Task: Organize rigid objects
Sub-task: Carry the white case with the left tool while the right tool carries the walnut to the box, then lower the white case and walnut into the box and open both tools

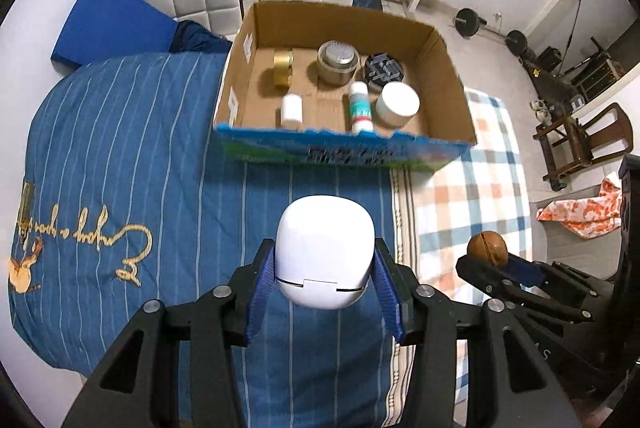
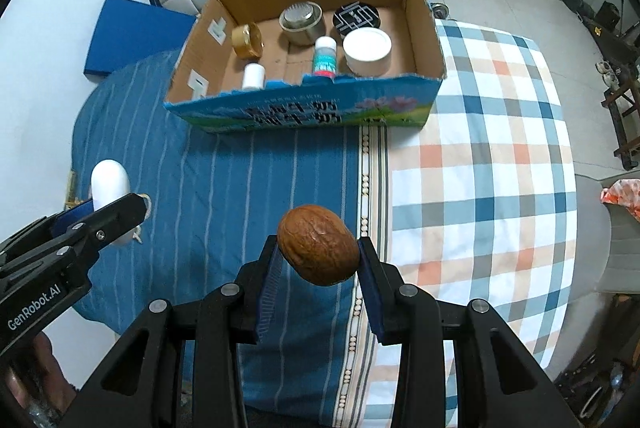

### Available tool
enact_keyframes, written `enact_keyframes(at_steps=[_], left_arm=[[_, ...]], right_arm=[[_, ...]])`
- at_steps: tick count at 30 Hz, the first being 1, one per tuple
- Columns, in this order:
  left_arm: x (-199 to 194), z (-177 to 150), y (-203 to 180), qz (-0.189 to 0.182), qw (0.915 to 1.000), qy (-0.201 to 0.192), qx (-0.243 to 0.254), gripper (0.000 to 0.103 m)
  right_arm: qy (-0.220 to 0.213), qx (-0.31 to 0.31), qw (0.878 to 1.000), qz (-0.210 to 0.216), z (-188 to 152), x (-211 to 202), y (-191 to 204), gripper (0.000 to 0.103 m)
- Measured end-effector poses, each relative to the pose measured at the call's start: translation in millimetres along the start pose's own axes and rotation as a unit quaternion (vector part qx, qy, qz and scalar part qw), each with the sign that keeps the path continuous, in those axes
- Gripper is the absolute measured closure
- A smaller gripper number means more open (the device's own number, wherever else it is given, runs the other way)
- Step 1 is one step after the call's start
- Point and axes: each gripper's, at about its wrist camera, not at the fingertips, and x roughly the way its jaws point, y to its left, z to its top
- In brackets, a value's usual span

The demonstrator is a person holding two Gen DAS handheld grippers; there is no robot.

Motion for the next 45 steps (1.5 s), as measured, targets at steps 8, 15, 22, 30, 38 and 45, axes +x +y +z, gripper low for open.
enact_keyframes(at_steps=[8,15,22,30,38,45], left_arm=[[15.7,72.8,0.3,-0.018,0.9998,-0.003,0.006,0.059],[78.0,137.4,-4.0,-0.024,0.9985,0.049,0.012,0.059],[154.1,169.1,2.6,-0.013,0.9935,0.113,0.002,0.059],[224.8,170.7,16.8,-0.015,0.9815,0.19,-0.02,0.059],[245.4,160.2,20.8,-0.02,0.9765,0.213,-0.025,0.059],[245.7,160.4,22.5,-0.027,0.9759,0.215,-0.023,0.058]], right_arm=[[-0.023,0.019,0.999,0.019,60.9,-8.8,-4.4,0.063],[-0.027,0.05,0.998,-0.004,134.5,30.4,-16.3,0.063],[0.023,0.073,0.996,-0.037,182.5,99.9,-36.8,0.063],[0.086,0.079,0.992,-0.056,197.4,158.7,-47.2,0.063],[0.13,0.059,0.987,-0.073,199.8,189.8,-41.3,0.063],[0.141,0.057,0.985,-0.082,200.4,198.7,-41.2,0.063]])
